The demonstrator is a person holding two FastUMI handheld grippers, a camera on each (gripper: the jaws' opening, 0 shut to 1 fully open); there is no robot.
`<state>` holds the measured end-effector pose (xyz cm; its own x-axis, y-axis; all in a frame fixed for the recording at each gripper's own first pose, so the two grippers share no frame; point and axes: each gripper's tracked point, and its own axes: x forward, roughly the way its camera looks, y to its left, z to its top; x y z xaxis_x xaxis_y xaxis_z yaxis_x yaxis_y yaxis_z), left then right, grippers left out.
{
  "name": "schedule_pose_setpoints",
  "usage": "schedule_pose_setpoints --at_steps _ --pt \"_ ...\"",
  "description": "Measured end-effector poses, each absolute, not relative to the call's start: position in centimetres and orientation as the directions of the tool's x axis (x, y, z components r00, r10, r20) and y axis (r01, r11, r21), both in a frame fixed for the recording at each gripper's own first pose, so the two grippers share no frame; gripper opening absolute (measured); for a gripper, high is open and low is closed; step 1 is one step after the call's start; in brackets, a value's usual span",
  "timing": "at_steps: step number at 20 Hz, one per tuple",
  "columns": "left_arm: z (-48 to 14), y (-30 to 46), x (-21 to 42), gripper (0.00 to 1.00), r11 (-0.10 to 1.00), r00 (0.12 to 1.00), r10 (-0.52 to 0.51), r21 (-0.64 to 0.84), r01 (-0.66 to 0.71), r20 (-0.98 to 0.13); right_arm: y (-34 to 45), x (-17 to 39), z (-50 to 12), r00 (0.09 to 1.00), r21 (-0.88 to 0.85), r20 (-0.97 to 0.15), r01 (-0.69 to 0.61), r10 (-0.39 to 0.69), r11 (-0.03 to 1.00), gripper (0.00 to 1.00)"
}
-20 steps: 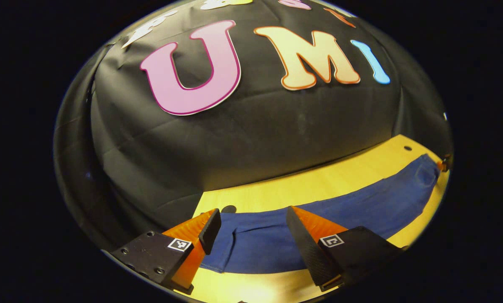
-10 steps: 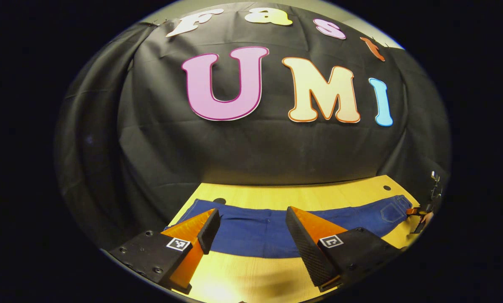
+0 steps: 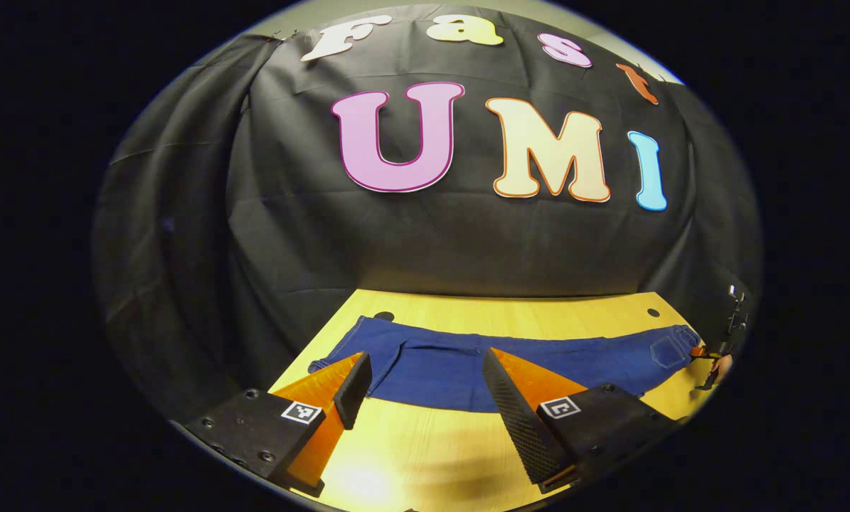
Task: Grasp the waist and the cuffs of the jeans and fold them to make the two legs overlap; first hold the waist and fold one-third of the jeans toward the cuffs, then hold the cuffs and fold the remaining one-third in the same direction to finish folding.
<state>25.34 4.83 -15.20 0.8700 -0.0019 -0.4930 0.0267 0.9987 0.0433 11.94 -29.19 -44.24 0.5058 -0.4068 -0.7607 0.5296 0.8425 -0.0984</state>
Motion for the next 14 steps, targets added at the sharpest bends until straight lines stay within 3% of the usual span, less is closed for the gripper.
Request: schedule_pose_setpoints --at_steps 1,3,4,6,14 --pt "-15.1 4.7 25.7 0.95 0.999 0.871 -0.008 0.037 0.030 -0.492 -29.2 12.5 -43.5 0.527 -0.086 -0.738 0.546 -0.421 0.833 0.10" --pt "-15.9 5.0 25.6 0.95 0.999 0.867 -0.019 0.023 0.035 -0.499 -28.7 13.6 -41.0 0.576 -0.074 -0.693 0.542 -0.434 0.837 0.09" --pt "-16.3 5.4 25.8 1.00 0.999 0.866 -0.021 0.014 0.032 -0.500 -28.3 13.9 -39.7 0.600 -0.074 -0.671 0.531 -0.436 0.844 0.07" --pt "-16.5 5.5 26.1 0.95 0.999 0.865 -0.037 -0.019 0.032 -0.500 -27.1 14.8 -36.0 0.651 -0.053 -0.628 0.511 -0.427 0.858 0.07" --pt "-17.7 8.2 28.8 0.92 0.997 0.855 -0.075 -0.037 0.065 -0.513 -15.1 19.2 -25.8 0.825 0.059 -0.476 0.375 -0.304 0.925 0.09"
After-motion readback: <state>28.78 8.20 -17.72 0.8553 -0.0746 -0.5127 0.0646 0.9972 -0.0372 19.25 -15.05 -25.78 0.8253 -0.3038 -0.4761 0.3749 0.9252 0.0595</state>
